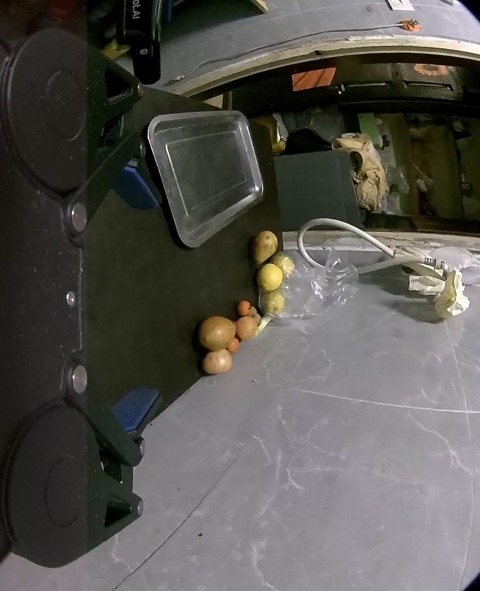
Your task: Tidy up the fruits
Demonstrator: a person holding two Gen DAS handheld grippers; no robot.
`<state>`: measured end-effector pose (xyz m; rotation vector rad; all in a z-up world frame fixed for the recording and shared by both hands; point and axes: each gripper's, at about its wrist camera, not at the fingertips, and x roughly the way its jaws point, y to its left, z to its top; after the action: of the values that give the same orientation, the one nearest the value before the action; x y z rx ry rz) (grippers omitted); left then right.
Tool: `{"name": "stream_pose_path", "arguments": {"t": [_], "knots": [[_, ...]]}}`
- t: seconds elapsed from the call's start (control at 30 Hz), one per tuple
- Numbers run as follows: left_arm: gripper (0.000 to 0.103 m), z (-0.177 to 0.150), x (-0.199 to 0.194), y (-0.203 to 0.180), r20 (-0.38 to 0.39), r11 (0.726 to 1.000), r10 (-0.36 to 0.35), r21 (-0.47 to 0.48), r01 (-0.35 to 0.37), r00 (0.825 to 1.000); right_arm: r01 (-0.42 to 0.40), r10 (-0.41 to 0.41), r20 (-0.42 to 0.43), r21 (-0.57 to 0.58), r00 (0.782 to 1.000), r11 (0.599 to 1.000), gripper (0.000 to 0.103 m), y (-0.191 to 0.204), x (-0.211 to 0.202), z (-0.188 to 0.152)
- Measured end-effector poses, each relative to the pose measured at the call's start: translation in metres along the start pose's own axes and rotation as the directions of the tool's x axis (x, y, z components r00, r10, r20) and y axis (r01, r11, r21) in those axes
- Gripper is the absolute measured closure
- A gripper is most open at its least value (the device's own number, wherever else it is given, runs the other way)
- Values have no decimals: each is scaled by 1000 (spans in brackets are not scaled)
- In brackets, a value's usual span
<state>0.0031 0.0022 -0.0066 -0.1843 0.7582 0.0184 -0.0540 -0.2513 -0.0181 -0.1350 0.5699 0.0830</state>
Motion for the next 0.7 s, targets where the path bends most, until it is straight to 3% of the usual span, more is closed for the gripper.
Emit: {"name": "stream_pose_path", "arguments": {"t": [0.7], "knots": [[1, -1, -1, -1, -2, 1000, -9, -1, 9, 1000, 5, -5, -10, 1, 1000, 1000, 1, 0, 2, 0]]}}
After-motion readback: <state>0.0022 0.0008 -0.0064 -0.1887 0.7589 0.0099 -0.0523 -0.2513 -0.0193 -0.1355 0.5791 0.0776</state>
